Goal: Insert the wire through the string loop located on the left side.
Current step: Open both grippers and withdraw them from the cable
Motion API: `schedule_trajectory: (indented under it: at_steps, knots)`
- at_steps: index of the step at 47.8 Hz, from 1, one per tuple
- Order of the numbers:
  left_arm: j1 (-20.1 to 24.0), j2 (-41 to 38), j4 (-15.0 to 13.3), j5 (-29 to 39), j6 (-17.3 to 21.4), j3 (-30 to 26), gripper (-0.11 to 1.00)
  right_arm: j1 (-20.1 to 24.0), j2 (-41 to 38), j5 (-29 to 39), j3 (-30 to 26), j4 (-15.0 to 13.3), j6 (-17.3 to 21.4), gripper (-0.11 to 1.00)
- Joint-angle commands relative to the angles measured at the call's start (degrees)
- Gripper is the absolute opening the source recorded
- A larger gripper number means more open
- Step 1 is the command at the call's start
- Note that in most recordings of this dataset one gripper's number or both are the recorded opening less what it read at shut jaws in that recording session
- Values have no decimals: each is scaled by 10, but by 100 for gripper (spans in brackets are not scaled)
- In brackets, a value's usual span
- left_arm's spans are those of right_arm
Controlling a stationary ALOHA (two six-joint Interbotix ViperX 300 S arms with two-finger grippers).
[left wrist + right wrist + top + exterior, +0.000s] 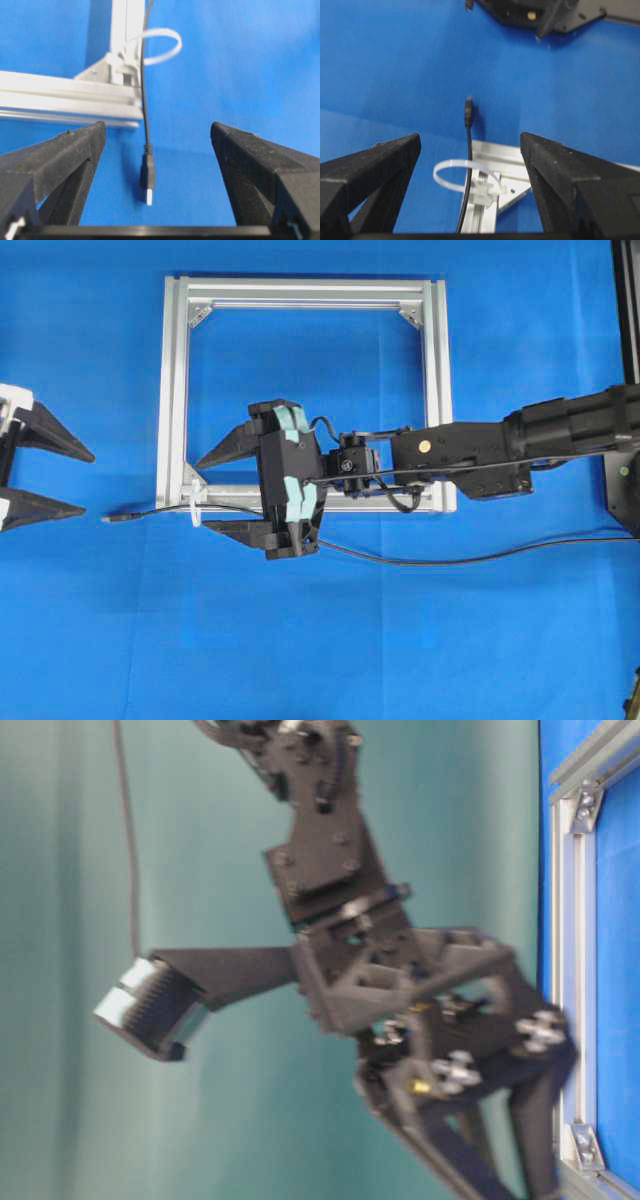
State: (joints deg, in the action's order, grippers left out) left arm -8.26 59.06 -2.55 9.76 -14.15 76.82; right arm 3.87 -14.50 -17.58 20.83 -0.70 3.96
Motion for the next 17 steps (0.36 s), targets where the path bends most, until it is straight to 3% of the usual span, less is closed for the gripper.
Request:
schedule_trajectory:
  at_steps: [1,17]
  knots:
    - [9,6,2,4,2,-15,80,-1,31,4,-5,-1,-1,95]
    - [18,8,8,16,21,-15,80,-1,32,6,-4,2,-1,95]
